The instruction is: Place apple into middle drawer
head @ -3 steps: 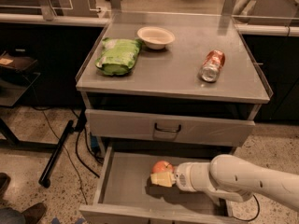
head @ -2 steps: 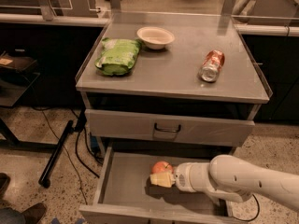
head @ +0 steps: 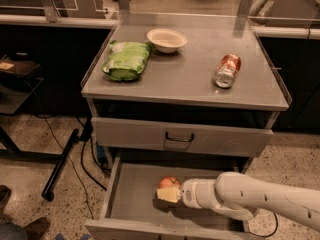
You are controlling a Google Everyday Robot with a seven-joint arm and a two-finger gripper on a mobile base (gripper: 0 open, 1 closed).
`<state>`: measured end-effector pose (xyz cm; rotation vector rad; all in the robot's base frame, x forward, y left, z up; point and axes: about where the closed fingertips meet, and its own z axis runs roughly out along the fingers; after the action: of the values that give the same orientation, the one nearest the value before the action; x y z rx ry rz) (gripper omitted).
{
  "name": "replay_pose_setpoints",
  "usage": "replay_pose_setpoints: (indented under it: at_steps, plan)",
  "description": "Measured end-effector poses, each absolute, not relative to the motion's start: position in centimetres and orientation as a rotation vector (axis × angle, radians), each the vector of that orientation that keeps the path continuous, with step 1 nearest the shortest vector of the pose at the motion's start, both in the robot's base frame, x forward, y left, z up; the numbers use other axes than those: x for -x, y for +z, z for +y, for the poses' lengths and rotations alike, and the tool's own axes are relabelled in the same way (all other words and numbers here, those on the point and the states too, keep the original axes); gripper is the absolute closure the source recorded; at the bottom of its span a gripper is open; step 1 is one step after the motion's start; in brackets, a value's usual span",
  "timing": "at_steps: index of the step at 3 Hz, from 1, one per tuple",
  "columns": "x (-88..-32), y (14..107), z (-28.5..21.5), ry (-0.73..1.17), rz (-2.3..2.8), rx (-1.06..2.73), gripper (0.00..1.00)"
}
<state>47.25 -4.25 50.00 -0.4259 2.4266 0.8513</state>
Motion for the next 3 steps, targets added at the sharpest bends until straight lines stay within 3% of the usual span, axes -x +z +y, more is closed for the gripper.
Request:
replay_pose_setpoints:
  at_steps: [3]
  plan:
    - [-48.2, 45.8, -3.9, 0.832, 2.463, 0.322, 1.00]
